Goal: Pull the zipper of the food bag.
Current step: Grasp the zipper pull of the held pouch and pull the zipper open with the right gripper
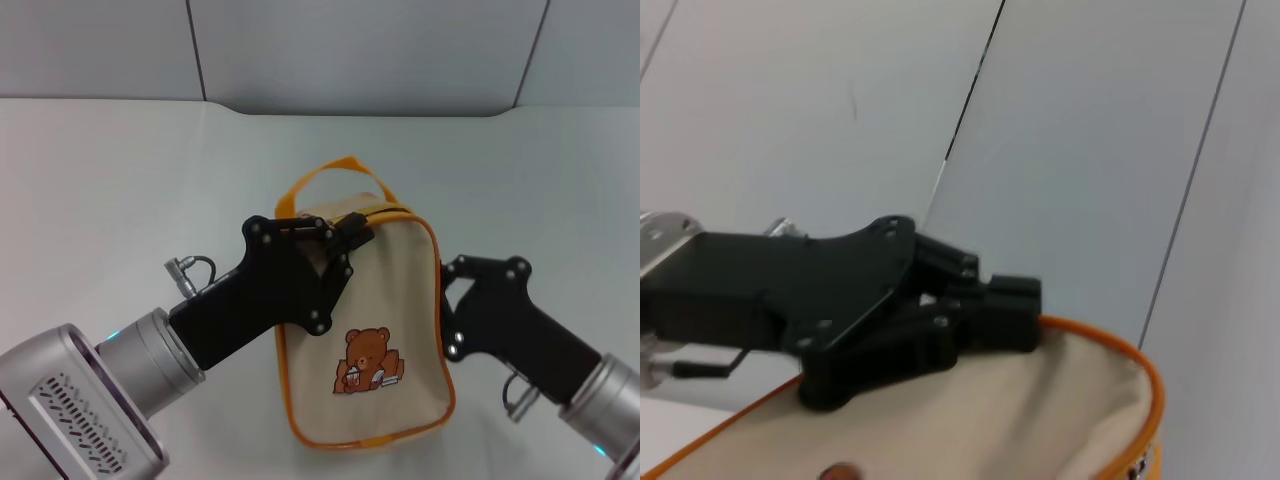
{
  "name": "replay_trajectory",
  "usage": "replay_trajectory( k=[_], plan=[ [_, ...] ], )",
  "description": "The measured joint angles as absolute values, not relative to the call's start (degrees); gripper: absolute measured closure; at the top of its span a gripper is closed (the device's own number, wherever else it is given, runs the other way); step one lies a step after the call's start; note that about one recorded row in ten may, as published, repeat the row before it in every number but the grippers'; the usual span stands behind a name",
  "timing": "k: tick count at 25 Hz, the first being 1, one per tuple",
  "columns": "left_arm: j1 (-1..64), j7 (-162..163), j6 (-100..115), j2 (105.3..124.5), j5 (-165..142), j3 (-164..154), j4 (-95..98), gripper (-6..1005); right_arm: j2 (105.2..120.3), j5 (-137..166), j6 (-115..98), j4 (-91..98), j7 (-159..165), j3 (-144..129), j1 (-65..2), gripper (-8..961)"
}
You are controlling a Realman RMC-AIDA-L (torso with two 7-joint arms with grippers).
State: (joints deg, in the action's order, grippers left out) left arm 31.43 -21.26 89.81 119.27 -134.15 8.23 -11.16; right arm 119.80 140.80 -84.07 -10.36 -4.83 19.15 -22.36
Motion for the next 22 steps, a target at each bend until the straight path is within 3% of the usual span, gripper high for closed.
replay_trajectory(
  k=[10, 22],
  plan=[
    [31.90, -21.13, 89.26, 119.27, -133.77, 8.58, -11.16, 951, 119.50, 140.80, -85.59, -6.58, -4.85, 12.50, -10.61, 916],
    [32.23, -13.08, 80.25, 119.27, -133.65, 15.12, -16.21, 951, 119.57, 139.43, -92.44, -4.06, 2.96, 21.71, -7.30, 869]
  ],
)
